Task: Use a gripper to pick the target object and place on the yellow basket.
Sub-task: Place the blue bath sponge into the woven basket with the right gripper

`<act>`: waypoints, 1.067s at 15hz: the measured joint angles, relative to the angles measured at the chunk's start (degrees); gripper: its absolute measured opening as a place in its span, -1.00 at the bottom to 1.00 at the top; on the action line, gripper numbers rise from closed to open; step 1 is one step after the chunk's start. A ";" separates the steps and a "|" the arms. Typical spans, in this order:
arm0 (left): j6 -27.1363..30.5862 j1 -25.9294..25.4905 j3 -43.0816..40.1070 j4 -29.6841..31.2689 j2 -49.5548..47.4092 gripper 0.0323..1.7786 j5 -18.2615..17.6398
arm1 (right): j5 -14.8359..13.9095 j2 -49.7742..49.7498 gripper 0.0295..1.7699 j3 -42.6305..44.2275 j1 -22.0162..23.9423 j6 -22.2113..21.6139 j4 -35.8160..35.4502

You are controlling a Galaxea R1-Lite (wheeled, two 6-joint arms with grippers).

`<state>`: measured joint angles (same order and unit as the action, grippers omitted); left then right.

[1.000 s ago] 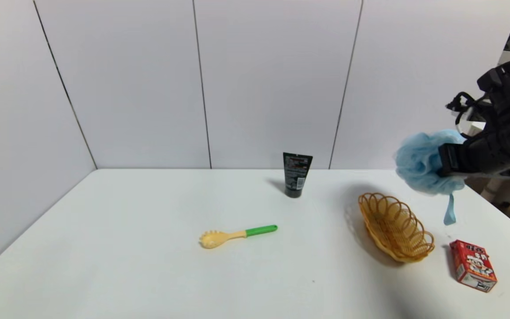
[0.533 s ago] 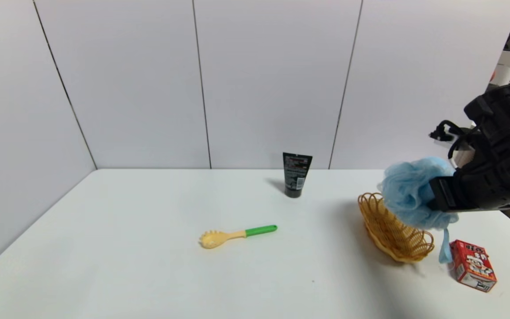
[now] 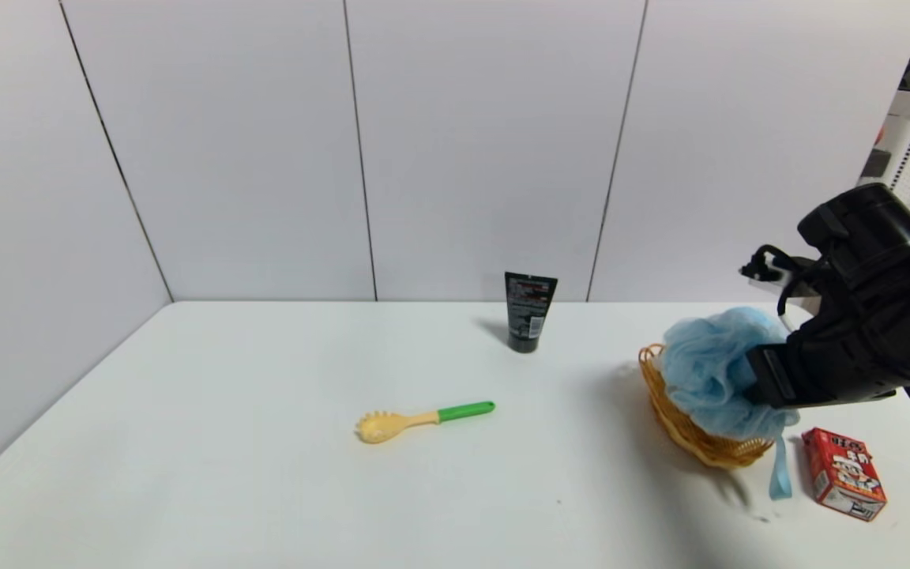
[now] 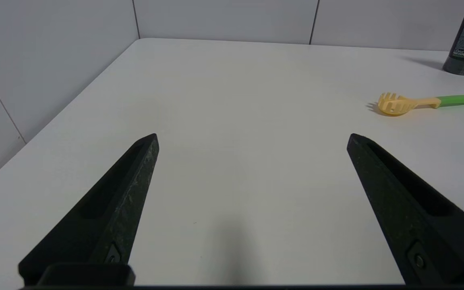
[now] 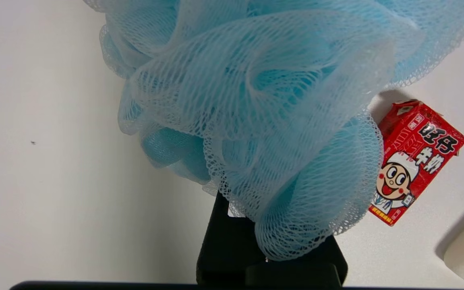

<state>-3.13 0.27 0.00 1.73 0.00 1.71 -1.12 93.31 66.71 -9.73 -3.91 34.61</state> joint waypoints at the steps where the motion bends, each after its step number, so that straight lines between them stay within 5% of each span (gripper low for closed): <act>1: 0.02 0.00 0.00 0.00 0.00 0.90 0.00 | 0.02 0.13 -0.91 -0.06 0.06 -0.07 -0.02; 6: 0.02 0.00 0.00 -0.02 0.00 0.90 0.02 | 0.00 1.10 -0.02 -0.41 0.09 -0.20 -2.04; 11: -0.02 0.00 0.00 0.00 0.00 0.90 0.02 | -0.50 -0.59 0.43 -0.23 0.17 0.00 -2.30; 16: 0.00 0.00 0.00 0.00 0.00 0.90 0.00 | -0.66 -9.24 0.66 -1.55 0.89 -0.24 -2.17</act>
<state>-3.13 0.27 0.00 1.73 0.00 1.71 -1.78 84.07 65.16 -8.84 -4.16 32.44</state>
